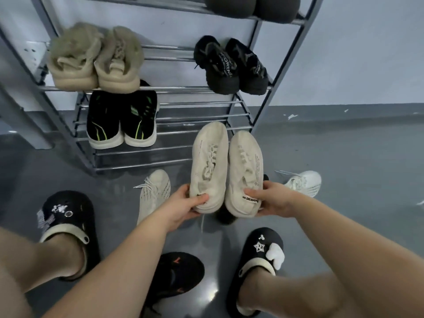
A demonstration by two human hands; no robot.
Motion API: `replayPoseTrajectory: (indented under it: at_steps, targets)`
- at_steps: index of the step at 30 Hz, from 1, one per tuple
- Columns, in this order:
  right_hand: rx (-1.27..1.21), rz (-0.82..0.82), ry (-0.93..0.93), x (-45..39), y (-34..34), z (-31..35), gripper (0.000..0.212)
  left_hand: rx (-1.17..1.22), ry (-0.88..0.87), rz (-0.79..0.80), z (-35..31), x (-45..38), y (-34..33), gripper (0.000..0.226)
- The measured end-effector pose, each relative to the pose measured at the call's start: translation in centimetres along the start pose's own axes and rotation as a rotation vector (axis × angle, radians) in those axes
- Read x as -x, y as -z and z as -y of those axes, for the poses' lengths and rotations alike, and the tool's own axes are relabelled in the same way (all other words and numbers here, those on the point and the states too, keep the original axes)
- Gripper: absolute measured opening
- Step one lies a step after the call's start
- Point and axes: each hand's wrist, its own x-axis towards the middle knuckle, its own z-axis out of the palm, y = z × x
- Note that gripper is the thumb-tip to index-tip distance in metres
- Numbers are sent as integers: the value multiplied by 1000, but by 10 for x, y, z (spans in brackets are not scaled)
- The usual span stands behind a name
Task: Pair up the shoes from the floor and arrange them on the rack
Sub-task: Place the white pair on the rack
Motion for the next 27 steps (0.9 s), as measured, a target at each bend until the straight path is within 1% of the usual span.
replayPoseTrajectory:
  at_steps: [2,6,8,11,14,18,21,22,23,25,27]
  targets:
    - [1,20,17,4,13,18,18,36,-35,-8,-10,-6,-12,51]
    - [56,7,52,1,26,59,24,130,-60,-1,-30,-18,-21,54]
    - [81,-13,79,-9,27,77,29,197,-81,-14,-39,-26,-23,50]
    - [137,-72,127,-29,25,98,30,244,-112,-24,-53,-40,-23,43]
    - [137,-140,180,-55,21,113,31,245,-108,-44,-68,-60,-16,44]
    - [70,-277,263,-96,14,126,32,222,-103,-84,-93,-91,-4,42]
    - [33,-362,312,-124,10,132,18,116,-130,-112,-115,-115,1,42]
    - [21,-395,319,-132,9,134,18,96,-135,-122,-121,-123,1,43]
    - [3,-421,323,-140,10,137,24,86,-138,-132,-126,-131,2,43]
    - [-26,-456,325,-153,11,144,43,69,-147,-148,-134,-146,2,43]
    - [-28,-468,322,-166,15,149,44,51,-159,-155,-137,-160,1,44]
